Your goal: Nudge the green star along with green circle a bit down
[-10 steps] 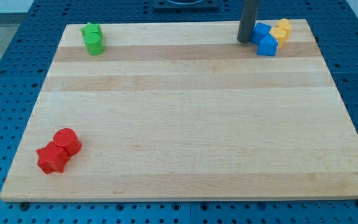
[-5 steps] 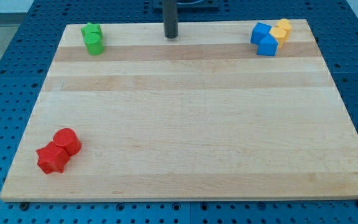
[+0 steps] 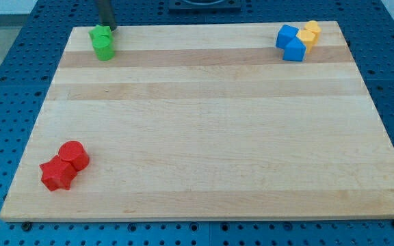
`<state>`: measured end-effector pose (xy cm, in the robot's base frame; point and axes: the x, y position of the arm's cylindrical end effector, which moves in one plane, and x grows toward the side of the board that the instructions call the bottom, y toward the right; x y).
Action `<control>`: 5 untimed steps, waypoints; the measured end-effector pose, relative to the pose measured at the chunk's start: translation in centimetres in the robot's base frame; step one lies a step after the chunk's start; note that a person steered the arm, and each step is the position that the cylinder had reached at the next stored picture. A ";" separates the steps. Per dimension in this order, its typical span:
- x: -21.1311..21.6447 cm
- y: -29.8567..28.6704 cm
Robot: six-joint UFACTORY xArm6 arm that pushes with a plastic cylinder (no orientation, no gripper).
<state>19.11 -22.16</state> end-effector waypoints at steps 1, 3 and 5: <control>0.7 -0.2; 3.4 -2.5; 5.5 -3.2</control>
